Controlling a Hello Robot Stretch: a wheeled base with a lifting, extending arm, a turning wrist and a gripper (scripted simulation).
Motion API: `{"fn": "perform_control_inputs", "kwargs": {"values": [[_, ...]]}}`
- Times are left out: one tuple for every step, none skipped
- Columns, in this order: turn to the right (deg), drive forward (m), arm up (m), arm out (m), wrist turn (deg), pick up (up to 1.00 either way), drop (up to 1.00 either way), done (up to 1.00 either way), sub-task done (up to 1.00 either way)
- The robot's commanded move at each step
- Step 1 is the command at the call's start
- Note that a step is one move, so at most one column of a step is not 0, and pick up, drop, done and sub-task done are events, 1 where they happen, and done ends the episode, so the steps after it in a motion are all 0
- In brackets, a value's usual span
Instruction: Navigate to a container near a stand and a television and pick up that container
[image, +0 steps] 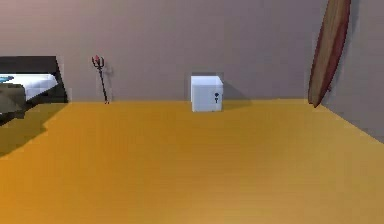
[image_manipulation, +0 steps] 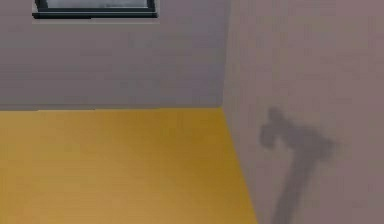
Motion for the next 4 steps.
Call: {"fn": "perform_control_inputs", "kwargs": {"values": [[-45.0,0.0,0.0,0.0,0.0,0.0,0.0,0.0,0.0],[-6.0,0.0,0.0,0.0,0.0,0.0,0.0,0.0,0.0],[0.0,0.35,0.0,0.0,0.0,0.0,0.0,0.0,0.0],[-45.0,0.0,0.0,0.0,0.0,0.0,0.0,0.0,0.0]]}}
